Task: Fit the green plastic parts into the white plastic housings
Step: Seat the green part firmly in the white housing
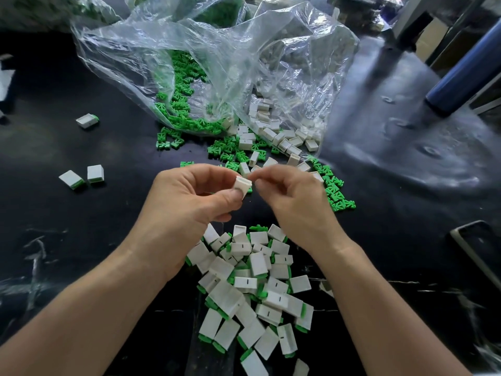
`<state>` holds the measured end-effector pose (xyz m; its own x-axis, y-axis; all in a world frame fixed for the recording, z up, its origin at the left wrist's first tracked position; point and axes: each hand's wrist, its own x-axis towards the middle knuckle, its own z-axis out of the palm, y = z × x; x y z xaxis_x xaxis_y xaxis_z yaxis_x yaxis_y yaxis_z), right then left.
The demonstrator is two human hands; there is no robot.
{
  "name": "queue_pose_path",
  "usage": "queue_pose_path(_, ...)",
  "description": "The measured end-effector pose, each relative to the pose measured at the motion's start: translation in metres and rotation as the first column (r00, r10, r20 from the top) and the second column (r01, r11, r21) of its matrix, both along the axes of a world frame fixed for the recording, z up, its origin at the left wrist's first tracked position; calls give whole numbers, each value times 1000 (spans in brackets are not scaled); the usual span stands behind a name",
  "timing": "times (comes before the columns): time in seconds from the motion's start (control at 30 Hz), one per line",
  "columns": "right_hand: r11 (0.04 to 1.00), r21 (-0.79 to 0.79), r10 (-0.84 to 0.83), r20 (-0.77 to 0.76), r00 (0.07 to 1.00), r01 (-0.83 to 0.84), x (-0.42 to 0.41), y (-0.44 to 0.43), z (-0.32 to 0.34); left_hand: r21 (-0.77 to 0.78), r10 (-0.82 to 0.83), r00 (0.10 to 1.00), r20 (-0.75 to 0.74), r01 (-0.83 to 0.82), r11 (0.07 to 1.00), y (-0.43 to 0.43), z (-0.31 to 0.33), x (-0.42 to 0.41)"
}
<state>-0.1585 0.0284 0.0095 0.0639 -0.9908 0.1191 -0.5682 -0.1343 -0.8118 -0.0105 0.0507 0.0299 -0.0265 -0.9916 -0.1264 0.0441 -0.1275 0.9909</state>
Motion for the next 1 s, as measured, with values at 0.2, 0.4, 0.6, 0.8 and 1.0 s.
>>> queue_pose_path(0.2, 995, 27, 98, -485, 869, -97, 7, -2, -9, 15, 19, 1000, -10, -19, 1000, -1, 1, 2)
queue_pose_path(0.4, 999, 19, 31, -424, 905, -26, 8, -3, -7, 36, 29, 1000, -2, -29, 999, -2, -2, 2)
queue_pose_path(0.6, 999, -19, 28, -423, 906, -40, 5, -2, -5, 33, 23, 1000, -4, -23, 999, -2, -2, 3)
queue_pose_path(0.8, 999, 48, 20, -402, 915, -1, 0, -6, -5, 42, 17, 1000, -3, -17, 999, -2, -1, 3)
queue_pose_path(1.0, 999, 37, -36, -35, 999, 37, -8, -3, 3, 91, 4, 999, -48, 1, 996, -1, 1, 1)
